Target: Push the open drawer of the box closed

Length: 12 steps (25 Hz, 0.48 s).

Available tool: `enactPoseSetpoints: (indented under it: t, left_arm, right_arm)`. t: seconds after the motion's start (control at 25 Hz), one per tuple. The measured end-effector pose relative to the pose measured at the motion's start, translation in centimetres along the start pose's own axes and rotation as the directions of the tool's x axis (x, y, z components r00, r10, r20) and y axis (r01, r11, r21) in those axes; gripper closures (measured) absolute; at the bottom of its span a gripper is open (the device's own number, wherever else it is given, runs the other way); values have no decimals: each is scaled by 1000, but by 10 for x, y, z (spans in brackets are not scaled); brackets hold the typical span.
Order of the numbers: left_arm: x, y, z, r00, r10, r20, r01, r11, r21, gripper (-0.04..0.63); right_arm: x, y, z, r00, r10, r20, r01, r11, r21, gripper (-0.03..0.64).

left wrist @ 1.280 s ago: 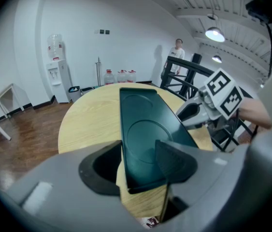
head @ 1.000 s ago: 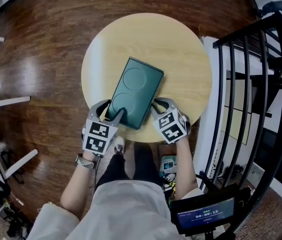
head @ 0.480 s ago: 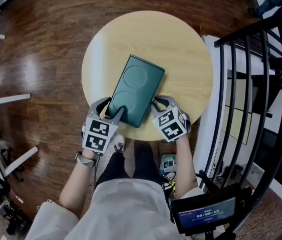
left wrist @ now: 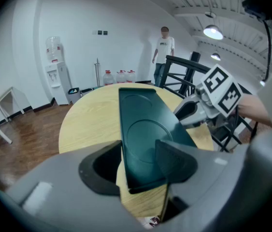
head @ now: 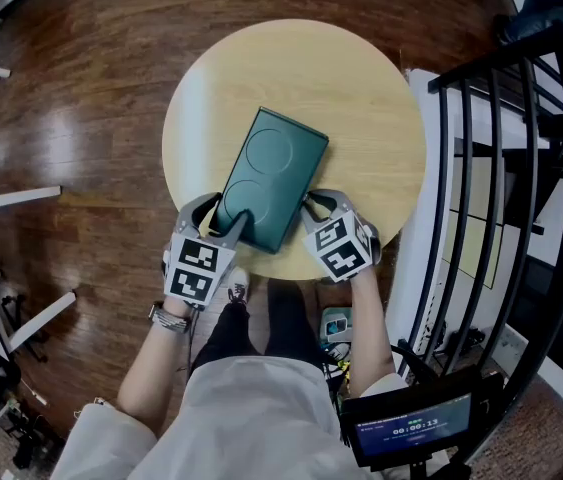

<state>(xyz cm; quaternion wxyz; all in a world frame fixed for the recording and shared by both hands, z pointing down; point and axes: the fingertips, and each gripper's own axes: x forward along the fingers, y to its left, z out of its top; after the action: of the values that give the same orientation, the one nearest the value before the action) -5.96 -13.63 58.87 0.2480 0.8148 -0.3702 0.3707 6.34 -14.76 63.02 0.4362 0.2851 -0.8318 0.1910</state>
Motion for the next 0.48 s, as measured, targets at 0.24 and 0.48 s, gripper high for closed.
enactPoseSetpoints:
  t: [0.24, 0.48]
  left_arm:
    - [-1, 0, 0, 1000, 3, 5, -3, 1000, 5, 357]
    - [-1, -1, -1, 1000, 9, 9, -9, 1000, 12, 357]
  right_arm:
    - [0, 0, 1, 1000, -6, 4, 6, 1000, 0, 545]
    - [-1, 1, -1, 1000, 2, 8, -2, 1000, 0, 546]
